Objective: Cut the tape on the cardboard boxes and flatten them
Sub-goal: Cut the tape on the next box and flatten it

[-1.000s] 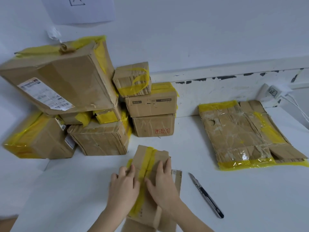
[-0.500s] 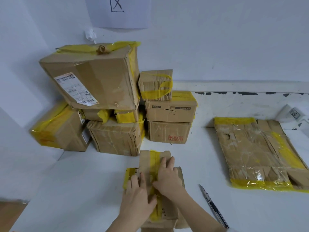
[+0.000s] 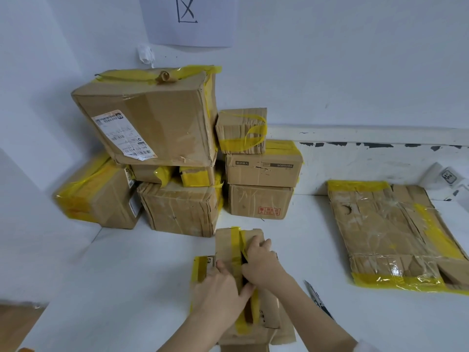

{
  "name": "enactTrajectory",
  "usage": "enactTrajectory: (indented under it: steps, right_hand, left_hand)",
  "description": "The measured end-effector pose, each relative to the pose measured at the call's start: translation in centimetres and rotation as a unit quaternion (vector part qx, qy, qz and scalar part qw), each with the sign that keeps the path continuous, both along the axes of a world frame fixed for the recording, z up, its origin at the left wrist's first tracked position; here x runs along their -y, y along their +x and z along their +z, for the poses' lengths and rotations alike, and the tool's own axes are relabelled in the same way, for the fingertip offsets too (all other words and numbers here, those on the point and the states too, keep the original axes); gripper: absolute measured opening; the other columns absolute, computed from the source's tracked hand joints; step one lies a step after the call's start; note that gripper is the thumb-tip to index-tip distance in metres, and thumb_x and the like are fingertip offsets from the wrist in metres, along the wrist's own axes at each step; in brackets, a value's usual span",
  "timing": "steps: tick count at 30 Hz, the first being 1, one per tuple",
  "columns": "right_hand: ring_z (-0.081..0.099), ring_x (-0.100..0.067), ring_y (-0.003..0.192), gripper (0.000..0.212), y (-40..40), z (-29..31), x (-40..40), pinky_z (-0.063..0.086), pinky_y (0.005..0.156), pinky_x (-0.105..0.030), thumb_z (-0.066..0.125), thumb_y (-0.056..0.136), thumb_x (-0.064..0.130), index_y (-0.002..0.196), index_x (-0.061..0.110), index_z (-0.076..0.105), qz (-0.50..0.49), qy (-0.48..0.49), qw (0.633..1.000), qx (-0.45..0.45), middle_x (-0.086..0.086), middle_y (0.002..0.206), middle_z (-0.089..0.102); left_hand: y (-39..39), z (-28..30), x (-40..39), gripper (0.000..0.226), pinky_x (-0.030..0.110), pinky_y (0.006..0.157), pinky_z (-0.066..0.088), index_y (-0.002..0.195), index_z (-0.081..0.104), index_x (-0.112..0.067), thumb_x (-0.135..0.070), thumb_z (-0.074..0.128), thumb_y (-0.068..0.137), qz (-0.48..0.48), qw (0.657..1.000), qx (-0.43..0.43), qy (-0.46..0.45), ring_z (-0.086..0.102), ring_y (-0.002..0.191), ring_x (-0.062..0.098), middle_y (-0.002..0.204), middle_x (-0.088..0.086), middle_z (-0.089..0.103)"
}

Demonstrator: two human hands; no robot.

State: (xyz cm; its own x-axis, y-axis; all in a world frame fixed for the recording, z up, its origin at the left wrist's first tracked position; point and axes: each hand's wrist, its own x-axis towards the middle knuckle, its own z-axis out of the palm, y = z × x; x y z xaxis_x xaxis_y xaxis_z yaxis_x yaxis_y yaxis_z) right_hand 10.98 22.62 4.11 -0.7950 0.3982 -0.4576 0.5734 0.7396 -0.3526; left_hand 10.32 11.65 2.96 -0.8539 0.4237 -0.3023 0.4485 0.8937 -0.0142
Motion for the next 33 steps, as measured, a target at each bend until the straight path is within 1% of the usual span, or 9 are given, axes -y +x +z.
enactTrajectory:
  steps: [4, 8, 10, 16, 20, 23, 26, 29, 33]
  right_hand:
    - [0.043, -0.035, 0.12, 0.061, -0.1, 0.2, -0.8, 0.04, 0.083, -0.03, 0.037, 0.09, 0.005, 0.144, 0.0, 0.009, -0.028, -0.099, 0.994, -0.033, -0.022, 0.143, 0.022]
    - [0.05, -0.026, 0.12, 0.05, 0.7, 0.1, -2.5, 0.044, 0.094, -0.029, 0.035, 0.086, -0.006, 0.134, 0.006, 0.04, -0.064, -0.213, 0.966, -0.132, -0.013, 0.131, 0.05]
    - [0.06, -0.024, 0.103, 0.037, 1.7, 0.0, -3.5, 0.047, 0.082, -0.025, 0.036, 0.088, -0.003, 0.118, 0.005, 0.055, -0.092, -0.24, 0.95, -0.175, -0.014, 0.114, 0.062]
    - [0.053, -0.016, 0.086, 0.034, 3.1, -1.0, -4.8, 0.04, 0.06, -0.019, 0.055, 0.088, 0.014, 0.12, 0.009, 0.045, -0.129, -0.166, 0.96, -0.187, -0.003, 0.102, 0.058]
    - [0.059, -0.027, 0.093, 0.031, 2.7, -1.2, -4.2, 0.044, 0.069, -0.029, 0.052, 0.09, 0.022, 0.116, 0.009, 0.043, -0.119, -0.091, 0.971, -0.186, -0.011, 0.105, 0.061]
    - [0.059, -0.028, 0.092, 0.025, 2.7, -1.2, -4.2, 0.038, 0.065, -0.026, 0.052, 0.091, 0.023, 0.109, 0.007, 0.044, -0.119, -0.083, 0.973, -0.18, -0.013, 0.104, 0.061]
    - [0.059, -0.028, 0.097, 0.031, 2.7, -1.3, -4.5, 0.039, 0.067, -0.027, 0.055, 0.092, 0.022, 0.115, 0.006, 0.043, -0.099, -0.072, 0.978, -0.168, -0.013, 0.109, 0.06]
    - [0.058, -0.028, 0.104, 0.045, 2.9, -1.3, -4.6, 0.043, 0.075, -0.028, 0.057, 0.092, 0.024, 0.129, 0.007, 0.037, -0.104, -0.089, 0.975, -0.173, -0.012, 0.117, 0.06]
    - [0.057, -0.025, 0.097, 0.082, 3.7, -2.0, -4.8, 0.041, 0.076, -0.029, 0.055, 0.094, 0.027, 0.149, 0.009, -0.003, -0.122, -0.111, 0.968, -0.188, -0.008, 0.102, 0.057]
  left_hand:
    - [0.3, -0.3, -0.1, 0.088, 0.033, 0.088, 0.043, 0.149, 0.01, -0.003, -0.068, 0.015, 0.09, -0.005, 1.0, 0.003, 0.024, 0.048, 0.121, 0.022, 0.145, 0.011, 0.038]
    - [-0.3, -0.1, 0.1, 0.079, 0.034, 0.084, 0.043, 0.147, 0.019, -0.004, -0.062, 0.011, 0.093, 0.009, 0.998, 0.022, 0.054, 0.051, 0.117, 0.024, 0.138, 0.011, 0.046]
    - [-0.3, 0.0, 0.0, 0.087, 0.032, 0.076, 0.042, 0.146, 0.021, -0.004, -0.069, 0.014, 0.089, 0.005, 0.999, 0.016, 0.046, 0.055, 0.111, 0.023, 0.131, 0.01, 0.052]
    - [0.5, -0.4, -1.2, 0.095, 0.029, 0.084, 0.048, 0.145, 0.014, 0.005, -0.064, 0.045, 0.086, 0.002, 1.0, -0.023, 0.001, 0.051, 0.115, 0.023, 0.131, 0.014, 0.048]
    - [0.1, 0.0, -1.4, 0.07, 0.027, 0.076, 0.049, 0.138, 0.029, 0.002, -0.049, 0.045, 0.093, 0.004, 1.0, -0.019, 0.014, 0.057, 0.106, 0.019, 0.118, 0.008, 0.058]
    - [-0.2, 0.5, -0.7, 0.041, 0.02, 0.057, 0.045, 0.119, 0.045, -0.007, -0.039, 0.044, 0.093, 0.013, 0.993, 0.024, 0.114, 0.06, 0.077, 0.012, 0.089, -0.002, 0.059]
    - [-1.3, 1.2, 0.6, 0.017, 0.019, 0.053, 0.043, 0.1, 0.048, -0.018, -0.033, 0.044, 0.094, 0.038, 0.964, 0.144, 0.222, 0.055, 0.065, 0.008, 0.076, -0.002, 0.052]
    - [-2.5, 1.1, 2.6, 0.015, 0.024, 0.06, 0.041, 0.088, 0.05, -0.021, -0.022, 0.038, 0.097, 0.139, 0.891, 0.242, 0.359, 0.053, 0.071, 0.011, 0.08, 0.003, 0.053]
    - [-2.2, -0.7, 5.4, 0.017, 0.027, 0.07, 0.04, 0.101, 0.054, -0.017, -0.01, 0.04, 0.095, 0.248, 0.821, 0.235, 0.458, 0.054, 0.085, 0.016, 0.094, 0.004, 0.057]
